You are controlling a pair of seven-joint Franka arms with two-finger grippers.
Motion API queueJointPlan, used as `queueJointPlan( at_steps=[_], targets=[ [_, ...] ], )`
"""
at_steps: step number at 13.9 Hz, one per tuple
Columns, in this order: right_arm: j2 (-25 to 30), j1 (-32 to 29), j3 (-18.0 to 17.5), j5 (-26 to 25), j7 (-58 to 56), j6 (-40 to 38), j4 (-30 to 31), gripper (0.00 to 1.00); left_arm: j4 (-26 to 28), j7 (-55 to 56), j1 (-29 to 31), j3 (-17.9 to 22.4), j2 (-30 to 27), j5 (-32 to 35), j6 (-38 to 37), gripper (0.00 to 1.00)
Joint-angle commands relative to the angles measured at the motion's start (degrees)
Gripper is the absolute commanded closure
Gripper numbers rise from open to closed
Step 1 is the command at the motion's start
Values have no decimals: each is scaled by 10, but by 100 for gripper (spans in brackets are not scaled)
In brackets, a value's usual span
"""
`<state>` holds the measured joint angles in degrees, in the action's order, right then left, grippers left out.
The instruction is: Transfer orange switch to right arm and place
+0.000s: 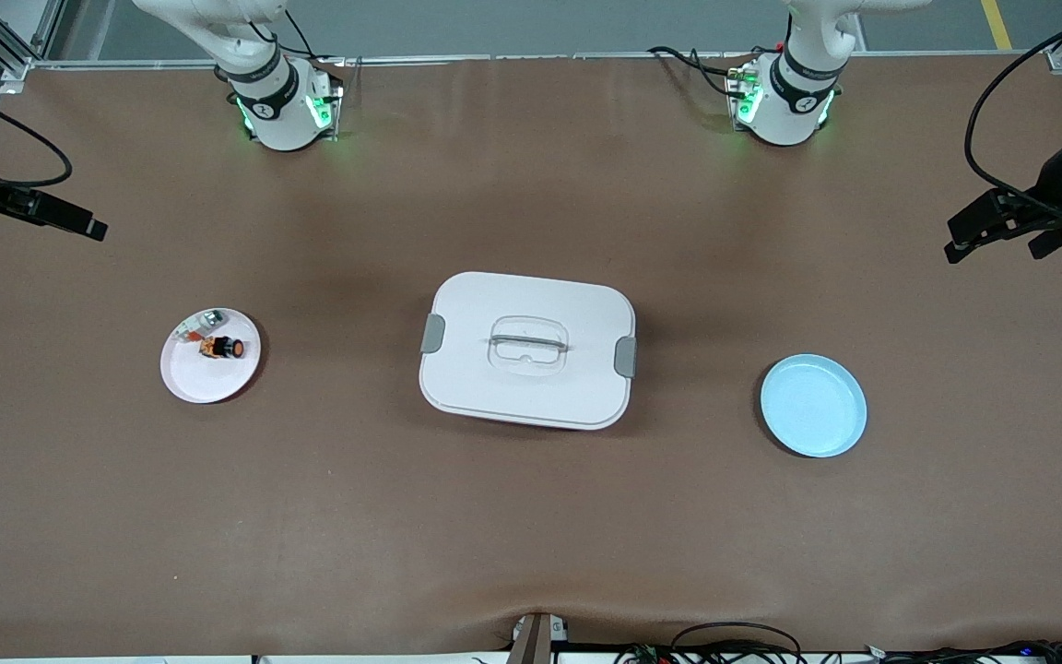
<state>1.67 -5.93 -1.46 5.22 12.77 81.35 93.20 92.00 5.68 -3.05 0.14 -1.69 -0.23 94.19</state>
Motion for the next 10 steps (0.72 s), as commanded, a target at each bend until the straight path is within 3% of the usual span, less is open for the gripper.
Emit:
queueJointPlan(
  at_steps=[1,10],
  targets=[
    [32,4,-1,2,9,20,38,0,-12,-6,1,0,4,-7,-11,0],
    [50,3,0,2,9,32,54,0,-11,-7,1,-1,4,-8,-11,0]
  ],
)
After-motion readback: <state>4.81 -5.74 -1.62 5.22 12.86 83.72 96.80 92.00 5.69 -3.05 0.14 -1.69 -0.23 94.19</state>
